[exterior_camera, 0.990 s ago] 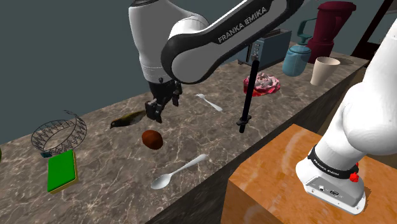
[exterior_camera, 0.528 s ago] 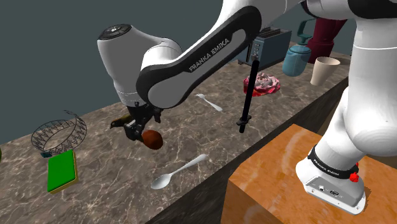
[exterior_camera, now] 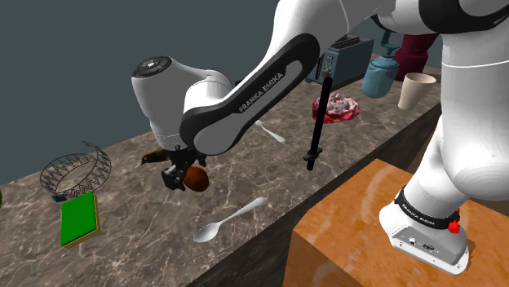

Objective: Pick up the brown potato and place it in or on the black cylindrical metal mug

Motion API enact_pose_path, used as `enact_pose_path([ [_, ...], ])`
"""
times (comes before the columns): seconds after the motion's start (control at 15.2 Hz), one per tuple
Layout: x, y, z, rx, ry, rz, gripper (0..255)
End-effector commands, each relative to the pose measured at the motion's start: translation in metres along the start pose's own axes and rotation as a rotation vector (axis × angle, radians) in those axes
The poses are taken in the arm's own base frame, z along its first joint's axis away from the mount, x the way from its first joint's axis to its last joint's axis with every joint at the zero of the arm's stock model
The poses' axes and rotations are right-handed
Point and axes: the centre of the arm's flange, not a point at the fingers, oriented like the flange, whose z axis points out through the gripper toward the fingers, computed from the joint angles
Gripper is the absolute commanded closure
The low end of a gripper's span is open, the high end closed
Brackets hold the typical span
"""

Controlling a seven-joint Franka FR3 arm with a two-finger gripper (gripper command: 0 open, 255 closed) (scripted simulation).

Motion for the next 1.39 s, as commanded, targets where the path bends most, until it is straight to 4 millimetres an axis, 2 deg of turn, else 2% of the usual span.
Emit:
enact_pose_path([
  [0.0, 0.0, 0.0, 0.004, 0.0, 0.0, 0.0, 0],
  [0.4, 0.0, 0.0, 0.004, 0.0, 0.0, 0.0, 0],
  [0.46, 0.0, 0.0, 0.004, 0.0, 0.0, 0.0, 255],
  [1.06, 0.0, 0.0, 0.004, 0.0, 0.0, 0.0, 255],
  [1.32, 0.002, 0.002, -0.017, 0.0, 0.0, 0.0, 255],
])
